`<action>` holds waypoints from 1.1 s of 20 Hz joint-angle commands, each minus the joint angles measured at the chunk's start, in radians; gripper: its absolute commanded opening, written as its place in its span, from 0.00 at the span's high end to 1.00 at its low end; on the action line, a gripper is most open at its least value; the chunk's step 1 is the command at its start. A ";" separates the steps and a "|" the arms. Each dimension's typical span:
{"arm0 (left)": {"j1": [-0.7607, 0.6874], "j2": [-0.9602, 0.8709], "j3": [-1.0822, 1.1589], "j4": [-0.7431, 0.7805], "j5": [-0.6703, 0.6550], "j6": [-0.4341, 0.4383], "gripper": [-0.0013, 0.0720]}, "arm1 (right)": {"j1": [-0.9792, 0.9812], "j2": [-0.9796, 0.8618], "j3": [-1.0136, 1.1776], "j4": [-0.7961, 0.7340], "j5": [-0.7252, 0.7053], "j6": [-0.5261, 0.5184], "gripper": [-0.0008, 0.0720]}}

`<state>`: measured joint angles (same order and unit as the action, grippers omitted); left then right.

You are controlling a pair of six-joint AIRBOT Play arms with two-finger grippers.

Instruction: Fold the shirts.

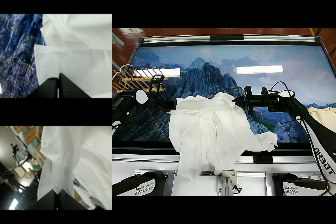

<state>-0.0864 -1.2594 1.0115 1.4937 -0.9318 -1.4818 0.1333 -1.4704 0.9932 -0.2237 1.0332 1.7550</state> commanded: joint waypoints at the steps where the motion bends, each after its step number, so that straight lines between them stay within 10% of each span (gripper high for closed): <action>1: 0.000 0.000 0.000 -0.021 0.012 0.000 0.92 | 0.002 0.001 0.001 0.042 -0.094 0.066 0.86; 7: 0.000 0.000 0.000 -0.021 0.014 0.000 0.92 | 0.002 0.001 0.001 0.100 -0.113 -0.018 0.86; 9: 0.000 0.000 0.000 -0.021 0.016 0.000 0.92 | 0.002 0.001 0.001 0.074 -0.111 -0.082 0.05; 13: 0.000 0.000 0.000 -0.021 0.016 0.000 0.92 | -0.008 0.001 0.001 0.138 -0.209 -0.192 0.05; 17: 0.001 0.000 0.000 -0.026 0.016 0.000 0.92 | -0.032 0.001 0.054 0.137 -0.166 -0.538 0.05; 22: 0.001 0.000 0.000 -0.028 0.016 0.000 0.92 | 0.022 0.005 0.225 -0.525 0.116 -0.615 0.05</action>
<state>-0.0860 -1.2598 1.0111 1.4685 -0.9161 -1.4822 0.1230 -1.4685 1.1397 -0.3496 0.9905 1.2201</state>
